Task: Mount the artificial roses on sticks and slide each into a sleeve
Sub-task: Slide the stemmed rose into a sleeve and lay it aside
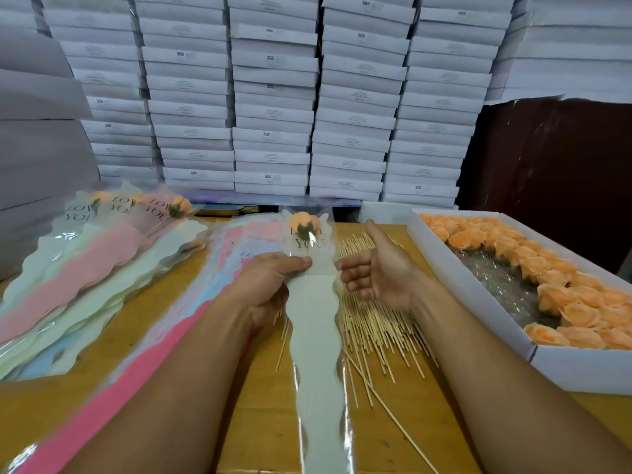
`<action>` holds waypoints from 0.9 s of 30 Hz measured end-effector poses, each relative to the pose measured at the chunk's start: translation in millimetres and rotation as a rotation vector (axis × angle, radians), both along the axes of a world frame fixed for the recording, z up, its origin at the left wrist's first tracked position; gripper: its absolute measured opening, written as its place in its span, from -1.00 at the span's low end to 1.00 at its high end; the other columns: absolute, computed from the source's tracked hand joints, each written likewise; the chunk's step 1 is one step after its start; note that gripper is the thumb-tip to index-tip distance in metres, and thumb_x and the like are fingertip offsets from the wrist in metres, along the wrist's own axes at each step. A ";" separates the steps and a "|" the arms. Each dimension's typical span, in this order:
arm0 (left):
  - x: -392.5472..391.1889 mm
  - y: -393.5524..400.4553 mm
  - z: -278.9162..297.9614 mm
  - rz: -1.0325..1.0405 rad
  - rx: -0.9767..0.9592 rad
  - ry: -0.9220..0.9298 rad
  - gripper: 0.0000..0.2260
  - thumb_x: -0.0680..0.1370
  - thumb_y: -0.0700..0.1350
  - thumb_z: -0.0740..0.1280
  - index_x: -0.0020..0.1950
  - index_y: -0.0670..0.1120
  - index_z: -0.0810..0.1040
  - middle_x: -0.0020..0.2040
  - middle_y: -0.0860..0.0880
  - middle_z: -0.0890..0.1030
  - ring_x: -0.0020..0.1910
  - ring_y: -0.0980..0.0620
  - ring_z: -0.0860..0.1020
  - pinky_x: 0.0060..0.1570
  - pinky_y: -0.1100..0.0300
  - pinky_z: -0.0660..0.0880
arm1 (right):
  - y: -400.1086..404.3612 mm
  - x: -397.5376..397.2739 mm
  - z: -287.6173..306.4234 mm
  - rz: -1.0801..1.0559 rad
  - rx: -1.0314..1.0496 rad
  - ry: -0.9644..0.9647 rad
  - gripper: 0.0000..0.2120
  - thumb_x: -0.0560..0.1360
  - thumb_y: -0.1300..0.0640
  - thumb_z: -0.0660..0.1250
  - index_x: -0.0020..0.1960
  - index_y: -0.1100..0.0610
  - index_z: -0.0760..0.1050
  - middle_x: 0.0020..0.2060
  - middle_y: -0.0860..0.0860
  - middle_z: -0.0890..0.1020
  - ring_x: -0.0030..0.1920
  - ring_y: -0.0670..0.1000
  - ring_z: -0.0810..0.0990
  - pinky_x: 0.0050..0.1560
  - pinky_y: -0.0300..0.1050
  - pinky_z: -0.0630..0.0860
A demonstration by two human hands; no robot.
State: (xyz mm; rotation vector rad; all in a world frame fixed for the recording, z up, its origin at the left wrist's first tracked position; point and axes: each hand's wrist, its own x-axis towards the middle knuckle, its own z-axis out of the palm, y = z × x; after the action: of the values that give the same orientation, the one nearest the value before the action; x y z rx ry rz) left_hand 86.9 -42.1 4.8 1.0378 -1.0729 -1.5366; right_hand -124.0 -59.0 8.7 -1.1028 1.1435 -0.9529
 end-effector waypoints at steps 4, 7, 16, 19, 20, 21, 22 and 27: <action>-1.0 -7.1 9.7 0.071 0.023 -0.048 -0.60 0.55 -0.24 0.41 0.33 -0.40 0.48 0.17 -0.33 0.63 0.19 -0.32 0.59 0.32 -0.21 0.43 | 16.5 14.6 7.0 0.258 -0.039 0.119 -0.56 0.38 -0.30 0.46 -0.19 0.11 0.67 -0.27 0.10 0.62 -0.35 0.01 0.57 -0.52 -0.23 0.39; -2.8 -10.7 14.6 0.109 0.052 -0.060 -0.70 0.56 -0.26 0.38 0.27 -0.35 0.55 0.12 -0.29 0.67 0.18 -0.30 0.61 0.26 -0.24 0.50 | 25.2 22.7 7.1 0.352 -0.042 0.167 -0.73 0.38 -0.01 0.53 -0.08 0.19 0.68 -0.24 0.11 0.66 -0.37 -0.03 0.54 -0.53 -0.29 0.34; 0.5 -22.4 20.6 0.168 0.072 -0.109 -0.90 0.56 -0.24 0.41 0.04 -0.24 0.61 -0.21 -0.14 0.72 -0.32 -0.04 0.65 -0.39 0.21 0.57 | 26.7 22.1 8.4 0.544 0.006 0.184 -0.80 0.42 0.16 0.52 -0.05 0.28 0.64 -0.18 0.14 0.71 -0.40 -0.07 0.64 -0.55 -0.35 0.38; 9.7 -28.6 27.8 0.202 0.072 -0.113 -0.95 0.55 -0.23 0.43 -0.06 -0.20 0.60 -0.35 -0.07 0.69 -0.49 0.05 0.61 -0.56 0.33 0.43 | 29.1 20.9 10.5 0.717 0.011 0.178 -0.92 0.50 0.25 0.40 -0.10 0.27 0.64 -0.22 0.13 0.71 -0.43 -0.09 0.64 -0.56 -0.37 0.41; 13.4 -30.9 30.1 0.215 0.071 -0.109 -0.95 0.55 -0.22 0.43 -0.05 -0.19 0.60 -0.33 -0.07 0.70 -0.47 0.05 0.62 -0.56 0.33 0.44 | 29.9 21.1 11.0 0.770 0.009 0.175 -0.90 0.51 0.27 0.38 -0.11 0.27 0.65 -0.22 0.16 0.70 -0.44 -0.10 0.63 -0.57 -0.36 0.41; 17.3 -32.9 32.1 0.228 0.068 -0.106 -0.94 0.55 -0.22 0.44 -0.05 -0.19 0.60 -0.32 -0.07 0.70 -0.44 0.04 0.63 -0.55 0.33 0.46 | 30.8 22.6 10.9 0.810 0.008 0.175 -0.88 0.51 0.29 0.36 -0.14 0.26 0.66 -0.24 0.18 0.68 -0.47 -0.10 0.62 -0.57 -0.36 0.41; 20.4 -34.6 33.8 0.241 0.064 -0.105 -0.94 0.55 -0.22 0.44 -0.06 -0.19 0.59 -0.32 -0.07 0.71 -0.43 0.04 0.65 -0.53 0.32 0.49 | 31.7 24.8 10.5 0.835 0.006 0.179 -0.84 0.52 0.30 0.35 -0.18 0.24 0.67 -0.26 0.18 0.68 -0.49 -0.11 0.60 -0.58 -0.36 0.41; 25.4 -40.1 39.3 0.242 0.061 -0.041 -0.93 0.56 -0.26 0.41 0.03 -0.22 0.59 -0.25 -0.11 0.72 -0.37 0.00 0.69 -0.46 0.20 0.58 | 32.6 37.2 4.6 0.786 -0.001 0.170 -0.86 0.53 0.29 0.34 -0.18 0.26 0.61 -0.32 0.08 0.70 -0.49 -0.11 0.61 -0.58 -0.38 0.40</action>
State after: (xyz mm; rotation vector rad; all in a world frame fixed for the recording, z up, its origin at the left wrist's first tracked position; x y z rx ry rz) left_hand 112.4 -82.1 44.0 1.1995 -0.8964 -1.3643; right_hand -86.9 -26.4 13.3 -1.4903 0.7246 -0.2466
